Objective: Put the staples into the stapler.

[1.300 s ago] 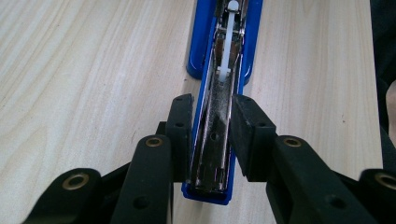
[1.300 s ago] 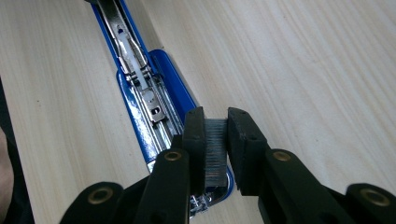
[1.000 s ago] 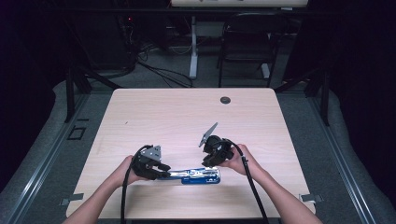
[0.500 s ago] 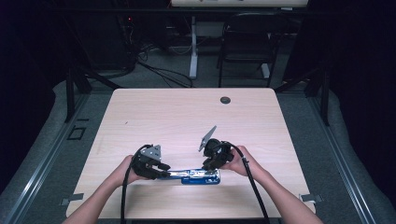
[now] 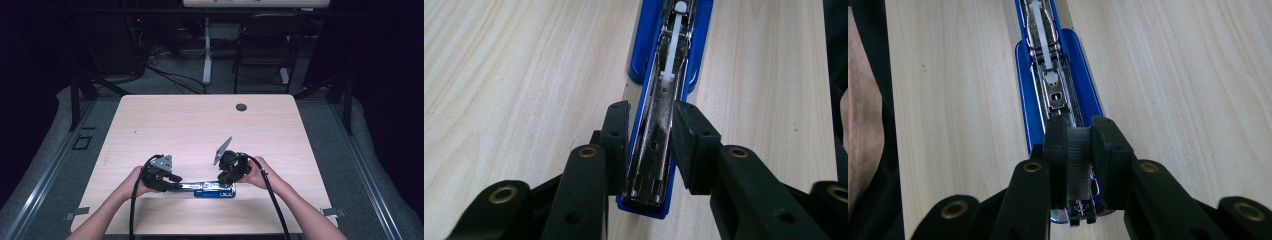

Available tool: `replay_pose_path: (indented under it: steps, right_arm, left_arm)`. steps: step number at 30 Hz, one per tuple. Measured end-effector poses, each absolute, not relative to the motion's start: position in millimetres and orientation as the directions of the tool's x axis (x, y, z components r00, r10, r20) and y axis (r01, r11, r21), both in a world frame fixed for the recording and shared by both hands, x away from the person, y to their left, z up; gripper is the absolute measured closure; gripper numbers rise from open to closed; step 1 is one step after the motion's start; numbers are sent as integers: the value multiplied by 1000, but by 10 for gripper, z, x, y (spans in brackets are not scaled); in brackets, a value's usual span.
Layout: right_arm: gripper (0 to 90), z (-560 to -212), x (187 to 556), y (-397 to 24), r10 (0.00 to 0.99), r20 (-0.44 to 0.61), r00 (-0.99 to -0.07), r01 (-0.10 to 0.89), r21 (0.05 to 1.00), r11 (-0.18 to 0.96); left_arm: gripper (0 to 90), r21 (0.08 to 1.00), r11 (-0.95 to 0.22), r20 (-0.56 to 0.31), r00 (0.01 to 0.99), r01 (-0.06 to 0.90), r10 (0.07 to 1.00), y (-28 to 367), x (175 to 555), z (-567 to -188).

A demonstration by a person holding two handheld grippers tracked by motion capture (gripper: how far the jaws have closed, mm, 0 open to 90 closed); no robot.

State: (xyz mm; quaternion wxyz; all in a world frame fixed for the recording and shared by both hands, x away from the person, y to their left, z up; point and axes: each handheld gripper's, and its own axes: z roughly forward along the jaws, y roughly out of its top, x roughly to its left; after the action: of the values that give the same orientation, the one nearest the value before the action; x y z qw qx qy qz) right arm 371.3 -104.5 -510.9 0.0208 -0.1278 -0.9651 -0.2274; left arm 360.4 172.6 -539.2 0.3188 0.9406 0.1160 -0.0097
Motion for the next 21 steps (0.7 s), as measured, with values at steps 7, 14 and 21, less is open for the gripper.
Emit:
replay_pose_path:
  steps: [7,14,21]
  right_arm:
    - [782,-5131,3706,-1052,231,90,-969,247,417,875]
    - [782,-5134,3697,-1056,204,73,-976,216,418,882]
    - [779,-5159,3684,-1055,169,57,-984,178,414,893]
  left_arm:
    - [693,598,-768,-99,973,227,210,1726,3606,-5393]
    - [693,596,-771,-94,973,226,213,1725,3605,-5391]
    - [693,611,-757,-112,972,231,206,1725,3611,-5407]
